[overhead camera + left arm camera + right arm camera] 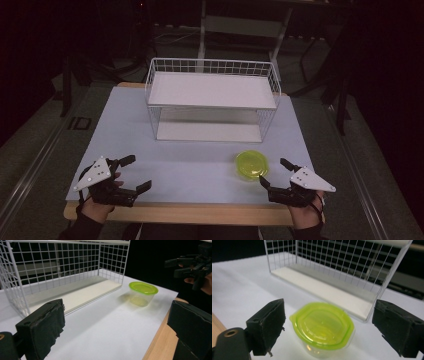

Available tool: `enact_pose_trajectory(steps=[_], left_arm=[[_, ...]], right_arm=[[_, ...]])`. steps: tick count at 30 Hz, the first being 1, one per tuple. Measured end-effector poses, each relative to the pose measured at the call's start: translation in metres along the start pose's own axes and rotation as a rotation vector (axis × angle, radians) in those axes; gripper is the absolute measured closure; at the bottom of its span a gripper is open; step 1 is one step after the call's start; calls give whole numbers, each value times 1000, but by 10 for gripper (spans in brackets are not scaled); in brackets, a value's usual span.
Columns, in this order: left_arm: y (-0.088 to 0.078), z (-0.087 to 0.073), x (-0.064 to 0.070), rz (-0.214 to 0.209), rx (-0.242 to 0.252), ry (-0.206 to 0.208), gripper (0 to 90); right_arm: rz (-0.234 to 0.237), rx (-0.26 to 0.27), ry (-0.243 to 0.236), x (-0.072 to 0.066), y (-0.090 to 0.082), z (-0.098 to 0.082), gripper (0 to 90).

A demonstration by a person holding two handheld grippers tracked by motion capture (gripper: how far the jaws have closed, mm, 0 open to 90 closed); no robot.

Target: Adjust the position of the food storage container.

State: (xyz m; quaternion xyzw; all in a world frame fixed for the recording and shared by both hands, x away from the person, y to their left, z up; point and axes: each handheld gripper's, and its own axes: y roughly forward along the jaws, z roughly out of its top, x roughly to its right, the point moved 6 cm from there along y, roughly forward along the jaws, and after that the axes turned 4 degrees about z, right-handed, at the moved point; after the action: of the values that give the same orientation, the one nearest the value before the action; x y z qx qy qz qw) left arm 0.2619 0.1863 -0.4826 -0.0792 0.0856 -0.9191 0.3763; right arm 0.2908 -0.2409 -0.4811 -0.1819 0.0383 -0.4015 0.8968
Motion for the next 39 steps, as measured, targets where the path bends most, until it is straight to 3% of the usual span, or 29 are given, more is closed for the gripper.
enact_pose_trajectory(steps=[4,7,8,15,21,24,28,33,36,39], left_arm=[[0,0,-1,4,6,-10,21],[-2,2,1,-8,20,-17,21],[-2,2,2,-11,20,-14,21],[0,2,6,-26,12,-10,21],[1,1,6,-29,13,-16,21],[0,2,4,-30,20,-27,21],[0,3,5,-35,26,-31,21],[-1,3,5,-41,31,-33,21],[0,3,5,-43,32,-40,21],[0,3,5,-45,29,-38,21]], right_arm=[[3,-35,8,0,3,-3,143],[40,-66,29,-4,6,-6,154],[63,-57,37,-6,6,-5,155],[54,-15,-39,-16,0,13,158],[87,24,-45,-19,0,33,138],[94,30,-47,-15,0,44,137],[66,22,-44,-4,3,55,123],[-8,-13,-41,14,12,54,112],[-2,-61,13,24,19,47,113],[7,-75,74,34,24,41,131]])
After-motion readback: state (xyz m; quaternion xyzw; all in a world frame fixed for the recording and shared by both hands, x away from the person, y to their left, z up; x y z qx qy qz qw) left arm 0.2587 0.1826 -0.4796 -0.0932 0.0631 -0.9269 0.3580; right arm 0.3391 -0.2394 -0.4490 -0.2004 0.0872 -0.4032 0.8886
